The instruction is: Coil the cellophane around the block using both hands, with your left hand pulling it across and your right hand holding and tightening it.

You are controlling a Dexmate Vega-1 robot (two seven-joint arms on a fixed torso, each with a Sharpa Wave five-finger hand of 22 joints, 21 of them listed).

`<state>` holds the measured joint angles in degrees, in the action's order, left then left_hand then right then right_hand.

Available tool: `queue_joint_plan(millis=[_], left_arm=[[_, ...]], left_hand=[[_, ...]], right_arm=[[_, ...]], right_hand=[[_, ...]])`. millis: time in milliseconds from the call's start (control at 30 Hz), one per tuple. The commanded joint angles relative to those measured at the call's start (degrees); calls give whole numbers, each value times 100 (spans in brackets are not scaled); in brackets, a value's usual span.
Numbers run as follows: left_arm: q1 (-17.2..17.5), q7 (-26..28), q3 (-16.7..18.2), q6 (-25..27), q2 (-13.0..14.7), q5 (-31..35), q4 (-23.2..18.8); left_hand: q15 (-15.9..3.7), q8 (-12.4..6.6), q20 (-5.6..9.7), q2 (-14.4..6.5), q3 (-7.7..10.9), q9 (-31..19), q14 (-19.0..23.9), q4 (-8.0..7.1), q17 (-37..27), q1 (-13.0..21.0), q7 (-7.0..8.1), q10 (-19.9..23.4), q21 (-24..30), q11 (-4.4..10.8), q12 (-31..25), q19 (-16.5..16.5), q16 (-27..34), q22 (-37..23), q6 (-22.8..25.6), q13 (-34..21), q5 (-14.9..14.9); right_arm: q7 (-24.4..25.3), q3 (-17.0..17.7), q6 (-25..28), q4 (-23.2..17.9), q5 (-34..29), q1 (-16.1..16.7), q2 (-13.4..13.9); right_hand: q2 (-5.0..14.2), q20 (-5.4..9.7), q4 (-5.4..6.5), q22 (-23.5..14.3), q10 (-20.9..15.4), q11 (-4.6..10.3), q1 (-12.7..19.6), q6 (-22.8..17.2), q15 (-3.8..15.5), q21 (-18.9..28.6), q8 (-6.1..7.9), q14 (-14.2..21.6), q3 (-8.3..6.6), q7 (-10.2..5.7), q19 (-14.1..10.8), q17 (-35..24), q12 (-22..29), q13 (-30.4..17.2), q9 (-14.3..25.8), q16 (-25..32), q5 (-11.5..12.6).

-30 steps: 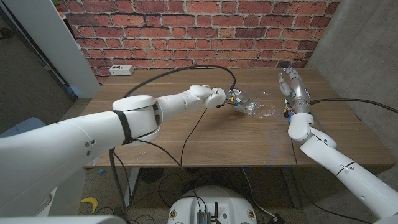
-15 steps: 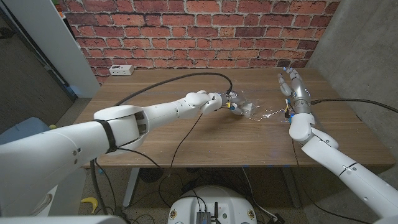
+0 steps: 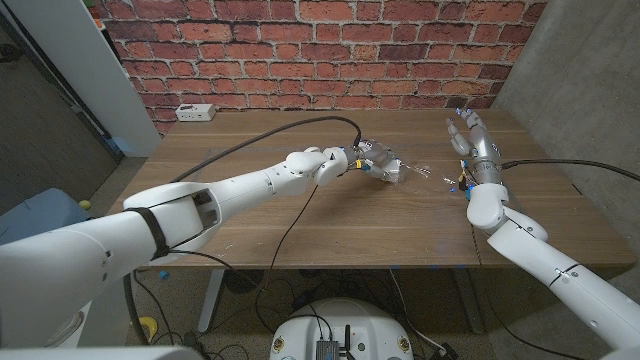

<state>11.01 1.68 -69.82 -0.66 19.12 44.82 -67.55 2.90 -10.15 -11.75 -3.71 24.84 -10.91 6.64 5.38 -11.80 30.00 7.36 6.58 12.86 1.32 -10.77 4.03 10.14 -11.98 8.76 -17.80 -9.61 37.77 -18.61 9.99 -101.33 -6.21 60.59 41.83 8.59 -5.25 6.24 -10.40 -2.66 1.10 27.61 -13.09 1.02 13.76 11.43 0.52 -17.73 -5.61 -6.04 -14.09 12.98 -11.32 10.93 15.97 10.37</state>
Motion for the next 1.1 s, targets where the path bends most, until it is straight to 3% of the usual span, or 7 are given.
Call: queue_joint_plan(millis=[33, 300, 467, 533, 600, 733, 1100], left_arm=[[534, 393, 834, -19, 383, -541, -669], [783, 512, 1166, -7, 551, -708, -989], [786, 258, 1238, 99, 651, -665, -1196], [741, -43, 1283, 11, 674, -845, -1213], [679, -333, 1342, -187, 668, -1120, -1142], [665, -525, 1468, -450, 630, -1482, -1053], [921, -513, 1970, -860, 584, -2466, -961]], left_hand=[[26, -37, -30, -13, -40, 3, -50, -31, -9, -116, -12, -51, -16, -31, -22, -75, 18, -19, -40, 5, -20], [79, -25, -28, -8, -89, 7, -132, -75, 0, -242, -16, -132, -32, -59, -24, -137, 22, -19, -115, 35, -21], [159, -22, -54, 191, -229, 12, -338, -58, 26, -413, -25, -281, -86, -43, -27, -327, 7, -15, -239, 86, -16], [278, -21, -60, 643, -594, 6, -597, -115, 38, -860, -70, -535, -106, -120, -36, -514, 31, -18, -464, 164, -95], [499, -9, -59, 861, -839, 5, -990, -221, 49, -1208, -11, -804, -148, -201, -25, -750, -12, -10, -717, 229, -175], [596, -10, -52, 1003, -1059, 10, -1326, -334, 74, -1509, 86, -1090, -209, -236, -22, -1111, -7, 16, -967, 315, -268], [602, 1, -50, 903, -1120, 20, -1541, -433, 88, -1658, 95, -1376, -206, -275, -11, -1335, 16, 28, -1259, 390, -334]], right_arm=[[-34, -13, -53, -28, -18, 11, 11], [-81, -49, -35, -29, -43, -43, 4], [-120, -58, 2, -64, -63, -51, 29], [-111, -59, 7, -65, -73, -51, 26], [-123, -56, -35, -59, -69, -44, 40], [-87, -28, -10, -76, -50, -22, 12], [-77, 22, -167, -60, -36, 23, 39]], right_hand=[[-58, -37, 6, -15, -36, -37, -18, -20, -13, -13, -2, 16, 45, 46, -7, -8, -7, -10, -5, -16, -9], [-126, -86, 5, -14, -50, -70, -93, -21, -45, -29, -10, 15, 102, 65, 9, 4, -14, -10, -6, -31, -8], [-257, -128, -39, -13, -34, -81, -137, 22, -80, -56, -32, 6, 170, 75, 47, 30, -34, -9, -9, -59, -2], [-280, -129, -51, -13, -26, -80, -140, 29, -76, -61, -36, -4, 181, 74, 54, 35, -40, -9, -10, -68, 1], [-301, -140, -61, -12, -19, -77, -145, 31, -76, -68, -37, -3, 191, 74, 65, 41, -45, -8, -10, -72, 3], [-331, -145, -74, -12, -31, -87, -156, 30, -80, -70, -36, 6, 207, 72, 63, 49, -44, -8, -10, -76, 7], [-372, -147, -83, -13, -68, -95, -204, 11, -81, -70, -30, 18, 245, 73, 44, 61, -39, -8, -10, -85, 18]])
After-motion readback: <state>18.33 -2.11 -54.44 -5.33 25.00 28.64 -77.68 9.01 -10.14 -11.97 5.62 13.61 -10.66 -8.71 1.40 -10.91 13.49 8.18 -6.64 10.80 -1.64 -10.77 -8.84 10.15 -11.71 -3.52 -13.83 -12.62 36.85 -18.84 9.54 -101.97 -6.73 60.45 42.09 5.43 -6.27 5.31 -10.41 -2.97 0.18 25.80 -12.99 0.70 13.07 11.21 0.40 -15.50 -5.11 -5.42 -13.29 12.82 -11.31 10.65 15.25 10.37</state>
